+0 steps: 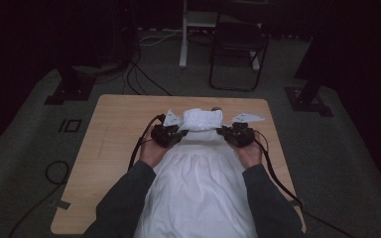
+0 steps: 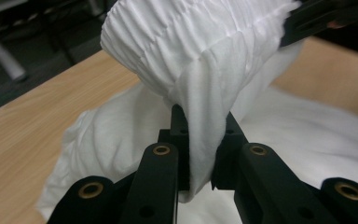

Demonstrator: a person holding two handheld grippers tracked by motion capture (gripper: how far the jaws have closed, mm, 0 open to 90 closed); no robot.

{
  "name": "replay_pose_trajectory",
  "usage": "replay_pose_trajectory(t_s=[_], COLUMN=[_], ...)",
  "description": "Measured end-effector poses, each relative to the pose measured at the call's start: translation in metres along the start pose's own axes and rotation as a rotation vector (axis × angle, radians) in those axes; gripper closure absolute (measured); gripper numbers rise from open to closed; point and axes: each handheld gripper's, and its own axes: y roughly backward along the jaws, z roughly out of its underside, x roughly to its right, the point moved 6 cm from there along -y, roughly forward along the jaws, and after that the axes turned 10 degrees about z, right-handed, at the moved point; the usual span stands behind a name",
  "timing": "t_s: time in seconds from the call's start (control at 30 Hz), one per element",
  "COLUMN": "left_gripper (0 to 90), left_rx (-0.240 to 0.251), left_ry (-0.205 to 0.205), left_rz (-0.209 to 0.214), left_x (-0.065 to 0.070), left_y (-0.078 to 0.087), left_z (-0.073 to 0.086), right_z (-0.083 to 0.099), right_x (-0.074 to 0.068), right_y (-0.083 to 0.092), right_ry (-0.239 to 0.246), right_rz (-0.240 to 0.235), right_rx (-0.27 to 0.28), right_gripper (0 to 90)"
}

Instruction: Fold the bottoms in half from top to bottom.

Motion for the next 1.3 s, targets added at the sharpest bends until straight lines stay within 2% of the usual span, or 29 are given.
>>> replay_pose_trajectory(t_s=[0.03,0.1,0.17,0.23,0.27,0.33,0.4,0.43,0.47,0.5,0.53,0.6,0.63,0.73,0.8,0.93,1.03,1.13,1.2,1.23,1.3], left_gripper=[82.2,82.2,82.2,82.2,82.2,82.0,81.9,81.9,82.1,82.4,82.4,82.4,82.3,82.3,82.2,81.6,81.2,81.1,81.1,81.1,81.1], left_rx=[-0.002,-0.021,-0.050,-0.109,-0.135,-0.193,-0.268,-0.291,-0.288,-0.281,-0.290,-0.312,-0.318,-0.342,-0.349,-0.324,-0.299,-0.296,-0.290,-0.286,-0.284], left_ry=[-0.010,-0.020,0.018,0.067,0.105,0.143,0.123,0.114,0.093,0.086,0.085,0.037,0.037,0.014,0.008,-0.018,-0.004,-0.004,0.006,0.014,0.023], left_rz=[0.014,0.030,0.081,0.138,0.164,0.192,0.183,0.167,0.164,0.171,0.155,0.113,0.105,0.071,0.039,0.031,0.034,-0.005,-0.010,-0.031,-0.042], left_x=[0.011,0.023,0.036,0.048,0.054,0.063,0.068,0.067,0.065,0.061,0.055,0.044,0.037,0.021,0.008,-0.014,-0.027,-0.035,-0.037,-0.041,-0.044], left_y=[0.005,0.009,0.006,-0.001,-0.005,-0.014,-0.024,-0.030,-0.032,-0.032,-0.031,-0.032,-0.034,-0.040,-0.046,-0.058,-0.067,-0.080,-0.084,-0.090,-0.093], left_z=[0.004,0.016,0.037,0.063,0.077,0.102,0.124,0.133,0.136,0.136,0.135,0.132,0.130,0.124,0.119,0.110,0.105,0.096,0.093,0.089,0.087], right_z=[0.002,0.014,0.035,0.059,0.072,0.096,0.115,0.123,0.131,0.135,0.138,0.139,0.138,0.134,0.131,0.119,0.111,0.100,0.093,0.090,0.087], right_x=[-0.003,-0.012,-0.023,-0.033,-0.037,-0.045,-0.052,-0.056,-0.060,-0.063,-0.064,-0.067,-0.068,-0.070,-0.069,-0.052,-0.035,-0.019,-0.008,-0.004,-0.001], right_y=[0.009,0.023,0.030,0.034,0.034,0.032,0.030,0.028,0.025,0.023,0.021,0.017,0.015,-0.001,-0.012,-0.035,-0.050,-0.067,-0.078,-0.082,-0.086], right_ry=[0.006,0.009,0.033,0.038,0.036,0.041,0.036,0.029,0.032,0.033,0.042,0.008,-0.007,0.050,0.052,0.036,0.015,0.055,0.046,0.028,0.031], right_rz=[-0.015,-0.050,-0.072,-0.088,-0.099,-0.119,-0.139,-0.149,-0.154,-0.153,-0.141,-0.170,-0.178,-0.125,-0.109,-0.080,-0.069,-0.001,0.042,0.058,0.075], right_rx=[0.002,-0.006,-0.042,-0.088,-0.111,-0.163,-0.200,-0.220,-0.240,-0.252,-0.258,-0.261,-0.263,-0.264,-0.261,-0.247,-0.242,-0.245,-0.257,-0.271,-0.284], right_gripper=[83.5,83.5,83.5,83.5,83.4,83.4,83.2,83.1,82.9,82.8,82.6,82.0,81.9,82.5,82.8,83.1,83.1,83.0,82.9,82.9,82.8])
